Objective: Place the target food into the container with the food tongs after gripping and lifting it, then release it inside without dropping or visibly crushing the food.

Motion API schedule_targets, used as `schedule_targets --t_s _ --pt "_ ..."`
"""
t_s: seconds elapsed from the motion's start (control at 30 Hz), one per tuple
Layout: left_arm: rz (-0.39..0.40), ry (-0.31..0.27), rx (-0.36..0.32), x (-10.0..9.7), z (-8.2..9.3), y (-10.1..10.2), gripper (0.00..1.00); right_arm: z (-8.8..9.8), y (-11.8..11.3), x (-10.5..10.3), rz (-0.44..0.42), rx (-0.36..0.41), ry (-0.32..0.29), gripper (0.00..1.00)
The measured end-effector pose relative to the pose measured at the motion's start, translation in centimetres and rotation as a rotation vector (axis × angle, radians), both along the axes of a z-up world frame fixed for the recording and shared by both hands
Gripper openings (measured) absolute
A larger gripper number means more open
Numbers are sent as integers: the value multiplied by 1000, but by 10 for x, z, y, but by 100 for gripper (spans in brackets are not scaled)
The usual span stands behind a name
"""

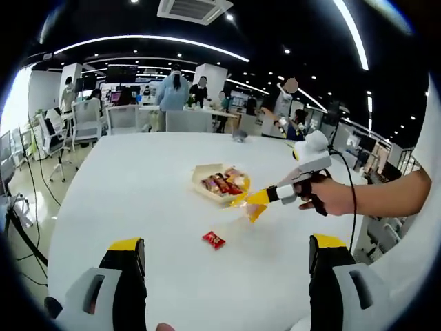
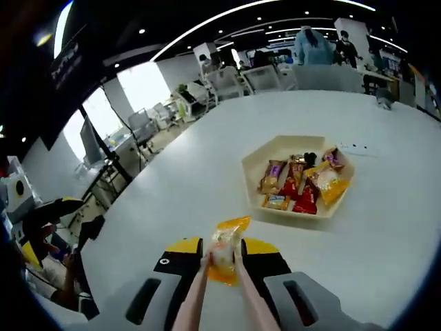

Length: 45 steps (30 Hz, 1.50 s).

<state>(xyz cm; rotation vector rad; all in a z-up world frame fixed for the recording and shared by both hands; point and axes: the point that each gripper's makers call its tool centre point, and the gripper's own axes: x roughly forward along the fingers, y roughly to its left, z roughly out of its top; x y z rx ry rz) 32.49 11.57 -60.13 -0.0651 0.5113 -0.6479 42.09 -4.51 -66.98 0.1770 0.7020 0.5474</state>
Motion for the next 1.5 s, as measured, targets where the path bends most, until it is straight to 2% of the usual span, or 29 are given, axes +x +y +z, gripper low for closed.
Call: schedule_targets --t_s 0.3,0.53,0.87,0.97,1.1,1.27,1.5 --pt "-83 -9 -6 6 0 -22 99 21 -34 -21 -72 5 -41 21" --pt "-151 -16 -21 14 1 -46 99 29 -63 -38 -139 -7 -53 21" --pt "-203 -15 -40 15 0 -65 99 36 -85 -46 -187 -23 -59 21" --pt "-206 -14 -38 13 0 -65 99 38 -87 -42 -194 -15 -64 21" --pt "-194 -12 -34 12 -2 -60 99 46 -87 -26 -187 -24 -82 21" --pt "-180 -12 -14 9 -4 -54 99 64 -86 6 -172 -34 -125 21" --pt "-143 -9 -27 10 -4 -51 99 82 -82 48 -139 -54 -165 21"
